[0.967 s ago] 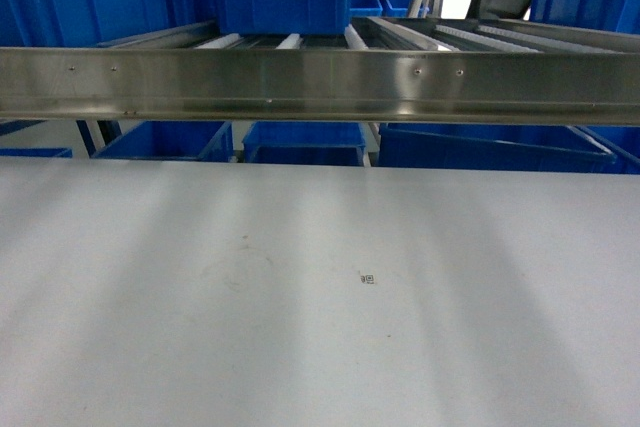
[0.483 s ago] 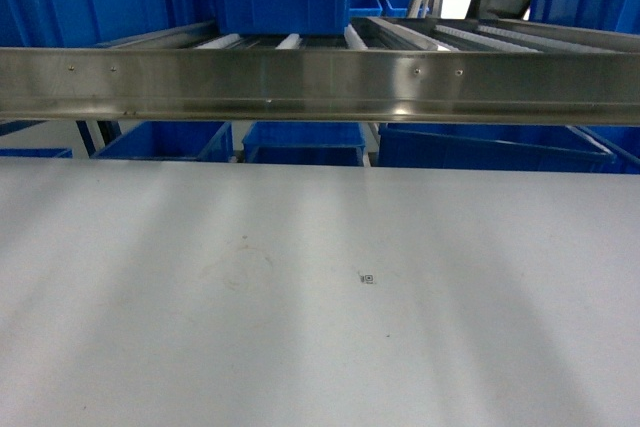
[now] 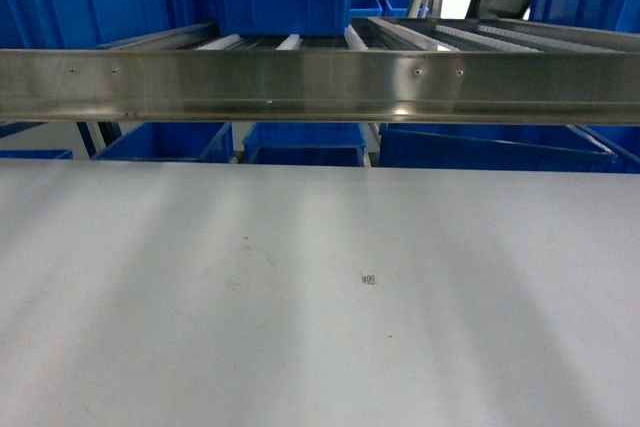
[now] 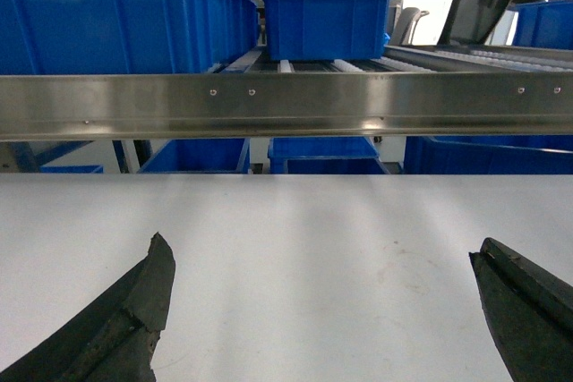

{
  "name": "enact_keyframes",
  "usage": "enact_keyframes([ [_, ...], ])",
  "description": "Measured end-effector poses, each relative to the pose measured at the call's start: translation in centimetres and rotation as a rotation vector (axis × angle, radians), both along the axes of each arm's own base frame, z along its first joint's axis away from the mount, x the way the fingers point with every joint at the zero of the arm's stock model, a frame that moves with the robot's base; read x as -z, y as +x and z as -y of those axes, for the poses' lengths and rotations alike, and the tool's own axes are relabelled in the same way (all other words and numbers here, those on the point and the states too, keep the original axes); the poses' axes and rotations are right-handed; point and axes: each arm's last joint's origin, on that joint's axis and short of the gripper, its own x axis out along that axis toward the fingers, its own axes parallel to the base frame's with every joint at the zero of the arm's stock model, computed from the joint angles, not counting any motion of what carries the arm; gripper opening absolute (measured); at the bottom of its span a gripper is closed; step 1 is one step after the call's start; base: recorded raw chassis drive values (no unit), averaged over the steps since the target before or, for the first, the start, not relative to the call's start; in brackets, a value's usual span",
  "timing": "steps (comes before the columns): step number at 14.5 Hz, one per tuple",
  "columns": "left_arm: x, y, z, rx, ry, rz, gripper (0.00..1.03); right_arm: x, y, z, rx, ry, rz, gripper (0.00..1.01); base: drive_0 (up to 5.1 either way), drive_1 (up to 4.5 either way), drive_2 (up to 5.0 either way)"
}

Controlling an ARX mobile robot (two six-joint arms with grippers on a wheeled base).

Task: Place green bowl on second shelf with right arm

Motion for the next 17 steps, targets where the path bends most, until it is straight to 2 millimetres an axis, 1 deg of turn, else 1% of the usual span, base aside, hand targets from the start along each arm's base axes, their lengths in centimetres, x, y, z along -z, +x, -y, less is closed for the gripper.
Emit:
enact_keyframes([
  [6,0.0,0.0,0.0,-0.001,0.0,0.0,0.98,0.03,0.01,0.02,0.006,0.001,-0.001,0.02,-4.9,2.53,2.5],
  [17,0.01,0.0,-0.01,-0.002,0.0,-0.001,0.98,0.03,0.01,0.02,0.006,0.001,0.0,0.02,-4.9,1.49,3.3],
])
